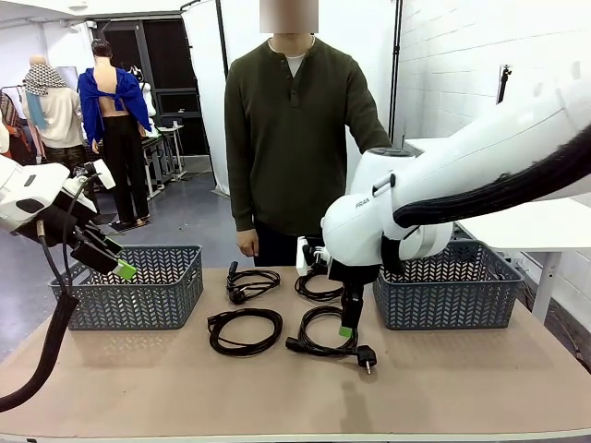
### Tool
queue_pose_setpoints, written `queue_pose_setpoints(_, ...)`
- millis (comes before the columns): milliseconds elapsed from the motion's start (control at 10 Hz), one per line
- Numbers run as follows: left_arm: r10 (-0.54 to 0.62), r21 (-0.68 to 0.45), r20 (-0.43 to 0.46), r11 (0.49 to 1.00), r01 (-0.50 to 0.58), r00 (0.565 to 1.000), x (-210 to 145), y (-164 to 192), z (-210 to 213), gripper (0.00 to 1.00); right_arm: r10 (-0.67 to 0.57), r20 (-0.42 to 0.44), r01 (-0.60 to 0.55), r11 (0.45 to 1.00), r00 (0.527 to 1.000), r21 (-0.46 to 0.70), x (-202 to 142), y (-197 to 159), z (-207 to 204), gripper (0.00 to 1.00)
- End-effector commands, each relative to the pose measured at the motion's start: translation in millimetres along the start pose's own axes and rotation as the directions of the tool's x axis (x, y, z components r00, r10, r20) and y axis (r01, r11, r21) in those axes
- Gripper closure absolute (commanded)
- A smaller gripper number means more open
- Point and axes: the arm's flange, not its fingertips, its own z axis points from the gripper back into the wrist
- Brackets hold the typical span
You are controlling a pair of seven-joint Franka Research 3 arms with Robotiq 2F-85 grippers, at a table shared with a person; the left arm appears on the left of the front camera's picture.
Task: Organize the cables according to human instructions.
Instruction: Pick up a bundle of cables and place it in the basket indicated by the human.
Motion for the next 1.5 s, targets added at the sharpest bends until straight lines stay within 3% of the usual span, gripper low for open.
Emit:
queue_pose_setpoints(0, -0.002, -0.01, 0.007, 1.0, 0.002, 1.0, -1.3, 1.8, -0.4, 0.0, 0.086, -0.038, -0.085, 0.996, 0.996, 0.04, 4.2, -11.4, -15.4, 0.0)
queue_pose_setpoints(800, -0.002, -0.01, 0.007, 1.0, 0.002, 1.0, -1.3, 1.8, -0.4, 0.0, 0.162, -0.041, -0.158, 0.984, 0.986, 0.082, 13.6, -1.8, -66.7, 0.0)
queue_pose_setpoints(1400, -0.002, -0.01, 0.007, 1.0, 0.002, 1.0, -1.3, 1.8, -0.4, 0.0, 0.141, -0.043, -0.137, 0.987, 0.989, 0.085, 15.3, -6.2, -85.1, 0.0)
